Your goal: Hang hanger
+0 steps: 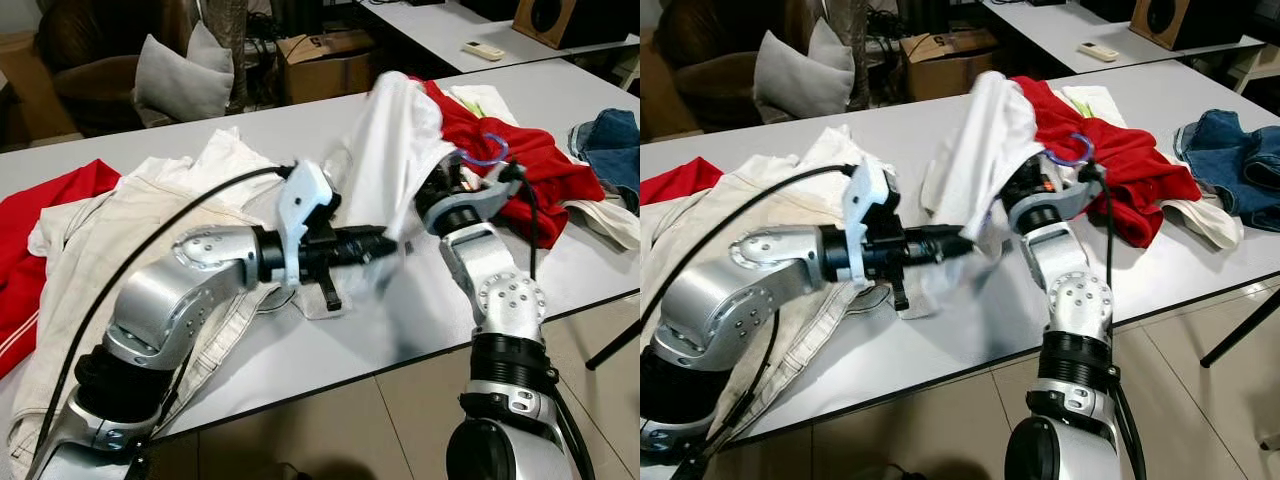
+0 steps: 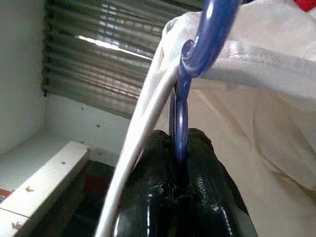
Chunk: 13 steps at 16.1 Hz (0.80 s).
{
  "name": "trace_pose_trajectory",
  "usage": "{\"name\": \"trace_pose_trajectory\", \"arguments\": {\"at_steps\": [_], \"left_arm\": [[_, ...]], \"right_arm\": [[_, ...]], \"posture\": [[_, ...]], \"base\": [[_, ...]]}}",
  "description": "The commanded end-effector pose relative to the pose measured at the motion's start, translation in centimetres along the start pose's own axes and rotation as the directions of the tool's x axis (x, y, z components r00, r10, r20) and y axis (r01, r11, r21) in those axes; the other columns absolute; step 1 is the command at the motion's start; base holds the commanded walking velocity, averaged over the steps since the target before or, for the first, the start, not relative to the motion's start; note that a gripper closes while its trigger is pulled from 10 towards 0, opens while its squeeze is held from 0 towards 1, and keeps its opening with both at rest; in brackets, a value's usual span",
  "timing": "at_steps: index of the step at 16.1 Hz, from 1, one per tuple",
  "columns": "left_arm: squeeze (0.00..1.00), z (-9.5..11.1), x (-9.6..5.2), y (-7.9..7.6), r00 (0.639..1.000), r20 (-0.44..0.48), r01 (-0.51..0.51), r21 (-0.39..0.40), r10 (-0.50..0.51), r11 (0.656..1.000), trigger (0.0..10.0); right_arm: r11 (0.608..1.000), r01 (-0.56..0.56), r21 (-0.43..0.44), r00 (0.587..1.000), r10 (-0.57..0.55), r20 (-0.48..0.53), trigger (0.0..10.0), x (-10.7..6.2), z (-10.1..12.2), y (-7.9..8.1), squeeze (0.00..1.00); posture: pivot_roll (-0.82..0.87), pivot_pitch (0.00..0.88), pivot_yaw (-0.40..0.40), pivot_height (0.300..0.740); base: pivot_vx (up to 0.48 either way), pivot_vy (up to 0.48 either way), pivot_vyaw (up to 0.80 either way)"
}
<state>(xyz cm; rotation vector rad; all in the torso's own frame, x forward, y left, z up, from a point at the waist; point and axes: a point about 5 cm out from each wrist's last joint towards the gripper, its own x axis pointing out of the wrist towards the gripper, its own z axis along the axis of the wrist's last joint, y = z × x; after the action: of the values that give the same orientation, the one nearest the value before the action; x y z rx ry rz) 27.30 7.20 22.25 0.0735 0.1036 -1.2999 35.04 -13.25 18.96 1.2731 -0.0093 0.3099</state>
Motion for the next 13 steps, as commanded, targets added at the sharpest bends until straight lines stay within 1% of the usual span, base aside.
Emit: {"name": "trace_pose_trajectory", "arguments": {"at_steps": [1,3,4,5,6,7,8,9,10,11,12,13], "left_arm": [[1.00,0.7,-0.1,-0.5,0.999,0.001,0.043,0.018,-0.043,0.999,10.0],[1.00,0.8,-0.5,-1.0,0.995,0.001,0.097,-0.006,-0.097,0.995,10.0],[1.00,0.8,-0.6,-1.1,0.995,-0.001,0.102,-0.016,-0.102,0.995,10.0],[1.00,0.7,-0.9,-0.9,0.997,-0.003,0.082,-0.021,-0.082,0.996,10.0],[1.00,0.6,-1.3,-0.3,0.999,0.001,0.037,-0.017,-0.037,0.999,10.0],[1.00,0.5,-2.3,1.0,0.997,0.011,-0.079,0.003,0.079,0.997,10.0],[1.00,0.1,-3.9,2.8,0.967,0.025,-0.256,0.022,0.255,0.967,10.0],[1.00,-0.1,-4.8,3.6,0.938,0.037,-0.345,0.020,0.344,0.938,10.0],[1.00,-0.7,-6.9,4.7,0.856,0.056,-0.513,-0.022,0.513,0.858,10.0],[0.97,-1.9,-8.8,4.9,0.782,0.020,-0.620,-0.072,0.623,0.781,10.0],[0.78,-2.5,-9.5,4.5,0.758,0.004,-0.649,-0.086,0.652,0.756,10.0],[0.45,-3.1,-9.9,4.1,0.745,-0.011,-0.664,-0.110,0.667,0.740,10.0]], "right_arm": [[1.000,-0.013,-0.003,1.000,0.013,0.011,10.0,-0.2,0.2,0.3,0.00],[1.000,-0.003,-0.011,1.000,0.003,0.018,10.0,-0.2,0.4,0.1,0.00],[1.000,0.013,-0.021,1.000,-0.012,0.028,10.0,-0.1,0.6,0.0,0.00],[0.999,0.026,-0.027,0.999,-0.025,0.027,10.0,0.0,0.7,-0.2,0.00],[0.998,0.034,-0.056,0.999,-0.033,0.019,10.0,-0.1,0.8,-0.3,0.00],[0.993,0.045,-0.106,0.999,-0.044,0.012,10.0,-0.2,1.0,-0.3,0.00],[0.995,-0.003,-0.098,1.000,0.005,0.015,10.0,-0.6,1.3,0.4,0.00],[0.994,-0.032,-0.104,0.999,0.034,0.022,10.0,-0.9,1.5,0.8,0.00],[0.985,-0.084,-0.149,0.995,0.092,0.047,10.0,-1.6,2.3,1.8,0.00],[0.980,-0.136,-0.149,0.988,0.145,0.056,10.0,-2.6,3.1,2.7,0.00],[0.976,-0.159,-0.148,0.985,0.168,0.050,10.0,-3.1,3.4,3.0,0.00],[0.969,-0.185,-0.161,0.980,0.194,0.040,10.0,-3.6,3.6,3.5,0.00]], "posture": [[0.03,0.000,0.093,0.740],[0.04,0.000,0.094,0.740],[0.05,0.000,0.095,0.740],[0.05,0.000,0.098,0.740],[0.04,0.000,0.098,0.740],[0.04,0.000,0.097,0.740],[0.05,0.000,0.089,0.740],[0.05,0.000,0.083,0.740],[0.06,0.000,0.076,0.740],[0.07,0.000,0.070,0.740],[0.08,0.000,0.066,0.740],[0.08,0.000,0.064,0.740]], "base": [[0.000,0.000,0.00],[0.000,0.000,0.00],[0.000,0.000,0.00],[0.000,0.000,0.00],[0.000,0.000,0.00],[0.000,0.000,0.00],[0.000,0.000,0.00],[0.000,0.000,0.80],[0.000,0.000,0.80],[0.000,0.000,0.80],[0.000,0.000,0.79],[0.000,0.000,0.79]]}}
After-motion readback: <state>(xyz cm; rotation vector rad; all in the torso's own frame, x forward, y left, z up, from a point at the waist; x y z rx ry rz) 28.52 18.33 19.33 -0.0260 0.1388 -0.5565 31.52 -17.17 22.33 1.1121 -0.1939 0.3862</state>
